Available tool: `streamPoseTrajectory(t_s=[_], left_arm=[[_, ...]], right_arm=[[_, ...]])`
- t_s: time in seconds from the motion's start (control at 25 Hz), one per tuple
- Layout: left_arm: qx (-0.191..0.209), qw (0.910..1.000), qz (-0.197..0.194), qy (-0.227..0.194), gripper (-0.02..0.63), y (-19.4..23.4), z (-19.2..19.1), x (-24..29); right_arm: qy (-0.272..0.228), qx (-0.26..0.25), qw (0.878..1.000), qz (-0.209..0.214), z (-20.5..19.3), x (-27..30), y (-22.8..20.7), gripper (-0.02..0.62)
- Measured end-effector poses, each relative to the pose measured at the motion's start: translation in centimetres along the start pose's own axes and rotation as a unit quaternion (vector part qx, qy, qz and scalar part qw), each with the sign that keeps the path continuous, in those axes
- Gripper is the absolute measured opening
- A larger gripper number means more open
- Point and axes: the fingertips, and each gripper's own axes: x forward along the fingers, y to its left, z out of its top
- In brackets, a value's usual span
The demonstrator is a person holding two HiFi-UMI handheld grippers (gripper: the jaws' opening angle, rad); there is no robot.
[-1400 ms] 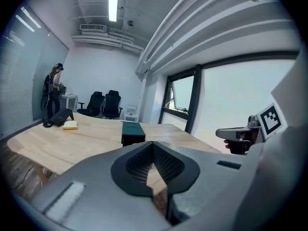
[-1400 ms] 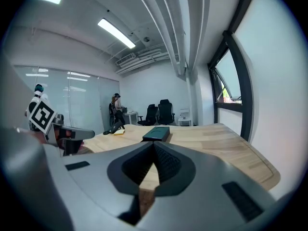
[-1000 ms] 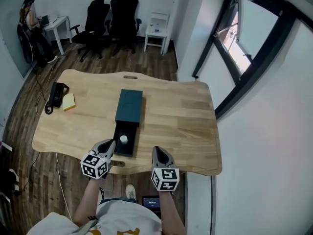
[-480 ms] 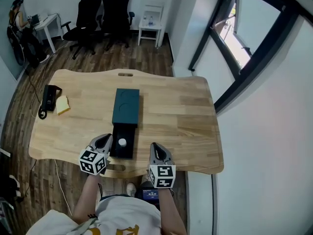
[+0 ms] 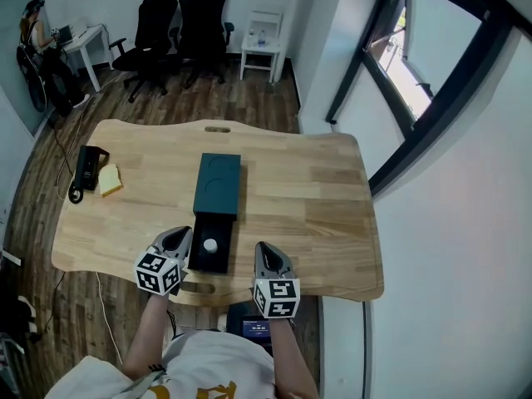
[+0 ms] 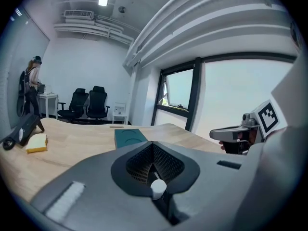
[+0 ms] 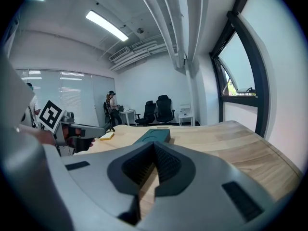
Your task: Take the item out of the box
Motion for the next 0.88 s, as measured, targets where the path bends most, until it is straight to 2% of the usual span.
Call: streamPoseTrajectory(t_s=[0.12, 0.36, 0.52, 0.88], left_arm=[[-0.003, 1.0000, 0.002, 0.004, 0.002, 0.6, -0.4, 0.2], [0.018, 0.9993, -0.012, 0.032, 0.002, 0.1, -2.1, 1.4], [0.030, 0.9983, -0.023, 0.044, 0.002, 0.0, -2.9, 2.5], [0.013, 0.9954, -0.041, 0.086, 0.002, -0.2, -6.4, 4.0]], right_arm=[[0.006, -0.004, 1.000, 0.007, -0.3, 0.8, 0.4, 0.006], [0.034, -0.023, 0.999, 0.022, -1.5, 2.2, 0.5, 0.006], [0.049, -0.023, 0.998, 0.011, -2.5, 3.4, -0.3, 0.006], [0.088, -0.015, 0.996, 0.022, -5.3, 4.6, -0.7, 0.006]])
